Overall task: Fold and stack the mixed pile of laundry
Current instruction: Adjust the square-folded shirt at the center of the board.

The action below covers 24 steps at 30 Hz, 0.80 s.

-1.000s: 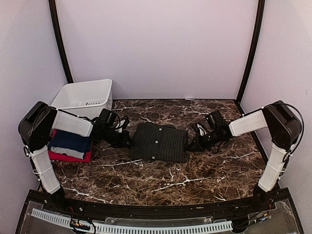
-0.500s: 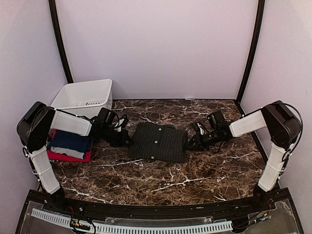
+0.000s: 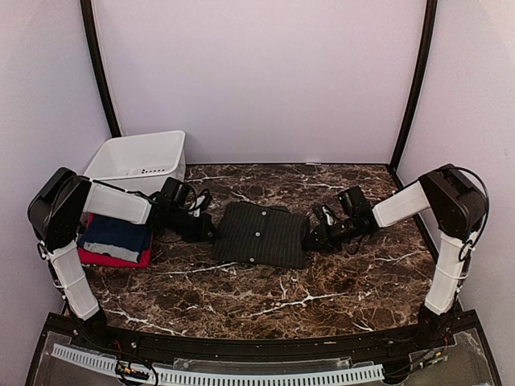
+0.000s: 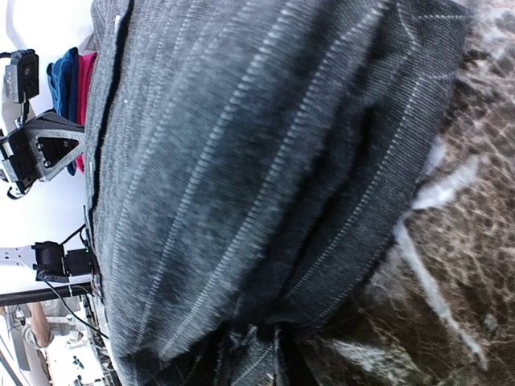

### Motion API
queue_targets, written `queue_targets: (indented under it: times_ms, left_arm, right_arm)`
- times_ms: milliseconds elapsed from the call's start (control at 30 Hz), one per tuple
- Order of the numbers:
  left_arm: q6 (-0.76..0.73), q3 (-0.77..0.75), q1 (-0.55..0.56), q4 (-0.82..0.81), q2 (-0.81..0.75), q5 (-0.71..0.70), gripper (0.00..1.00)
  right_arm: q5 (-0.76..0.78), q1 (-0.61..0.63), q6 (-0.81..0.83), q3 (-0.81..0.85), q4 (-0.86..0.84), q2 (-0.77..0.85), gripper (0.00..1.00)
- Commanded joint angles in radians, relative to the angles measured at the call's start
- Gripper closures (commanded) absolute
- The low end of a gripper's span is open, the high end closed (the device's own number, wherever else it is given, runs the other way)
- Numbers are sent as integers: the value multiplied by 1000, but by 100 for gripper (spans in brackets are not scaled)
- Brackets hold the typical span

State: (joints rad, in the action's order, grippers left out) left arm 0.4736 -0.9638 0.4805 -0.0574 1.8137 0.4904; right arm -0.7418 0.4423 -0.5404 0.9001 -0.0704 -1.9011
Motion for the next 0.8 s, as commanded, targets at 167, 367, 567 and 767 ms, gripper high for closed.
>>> queue_targets:
  times_ms: [167, 367, 567, 767]
  left_arm:
    - [-12, -2, -3, -22, -1, 27, 100]
    - [-13, 0, -3, -24, 2, 29, 100]
    - [-13, 1, -3, -27, 5, 34, 100]
    - [-13, 0, -3, -27, 10, 35, 100]
  right_arm:
    - [-2, 20, -13, 36, -16, 12, 75]
    - [0, 30, -16, 54, -7, 13, 73]
    - [18, 38, -12, 65, 25, 31, 76]
    - [26, 39, -11, 71, 29, 31, 77]
